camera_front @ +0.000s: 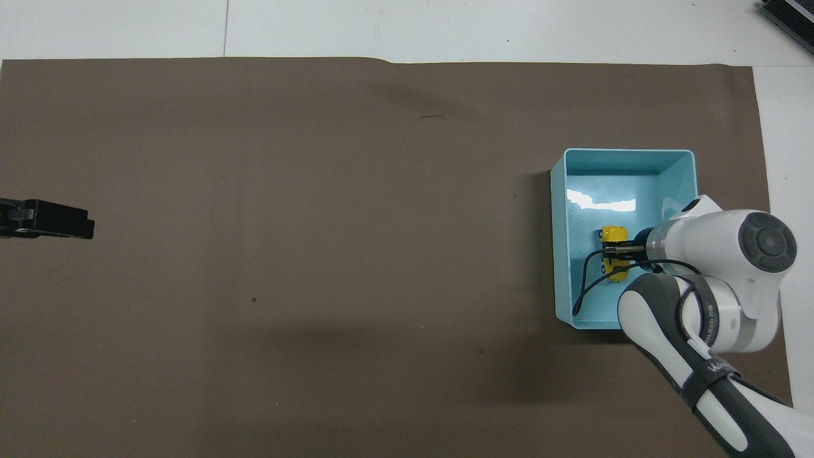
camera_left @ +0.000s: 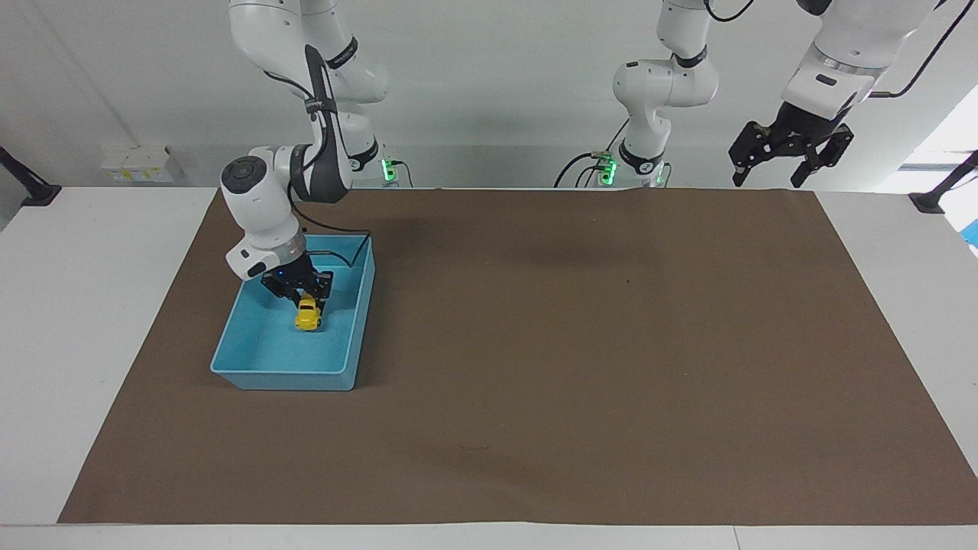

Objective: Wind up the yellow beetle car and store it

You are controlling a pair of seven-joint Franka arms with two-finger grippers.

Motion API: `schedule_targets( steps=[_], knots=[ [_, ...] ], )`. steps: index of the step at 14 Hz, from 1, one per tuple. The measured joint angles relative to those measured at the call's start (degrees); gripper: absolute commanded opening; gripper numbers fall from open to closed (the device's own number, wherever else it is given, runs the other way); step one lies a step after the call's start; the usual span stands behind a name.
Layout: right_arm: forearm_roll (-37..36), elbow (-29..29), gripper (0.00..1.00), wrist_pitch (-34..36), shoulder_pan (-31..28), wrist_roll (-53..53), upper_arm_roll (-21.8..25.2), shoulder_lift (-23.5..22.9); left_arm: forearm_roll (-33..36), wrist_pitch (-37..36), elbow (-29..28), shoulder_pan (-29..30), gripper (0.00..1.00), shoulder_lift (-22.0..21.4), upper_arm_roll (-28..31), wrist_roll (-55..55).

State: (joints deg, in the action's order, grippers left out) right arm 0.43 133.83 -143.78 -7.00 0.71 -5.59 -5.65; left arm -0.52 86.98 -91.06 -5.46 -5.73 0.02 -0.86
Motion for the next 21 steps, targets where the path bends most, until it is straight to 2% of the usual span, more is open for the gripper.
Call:
schedule_targets(
  steps=[3,5,10,13,21],
  knots=[
    [0.0,0.1,1.00,-1.4,0.0,0.0,0.0,-0.8,0.0,0.0,0.0,0.0,1.00,0.0,0.0,0.0],
    [0.0,-1.2,1.00,0.5,-0.1,0.0,0.0,0.1,0.0,0.0,0.0,0.0,1.00,0.0,0.0,0.0],
    [0.1,-13.1,1.00,20.4,-0.8,0.2,0.1,3.9,0.0,0.0,0.0,0.0,1.00,0.0,0.0,0.0],
    [0.1,-20.3,1.00,30.3,-2.5,3.0,0.2,4.3,0.0,0.0,0.0,0.0,1.00,0.0,0.0,0.0],
    [-0.6,-37.0,1.00,49.9,-2.3,6.9,-0.2,4.6,0.0,0.0,0.0,0.0,1.00,0.0,0.0,0.0]
  ],
)
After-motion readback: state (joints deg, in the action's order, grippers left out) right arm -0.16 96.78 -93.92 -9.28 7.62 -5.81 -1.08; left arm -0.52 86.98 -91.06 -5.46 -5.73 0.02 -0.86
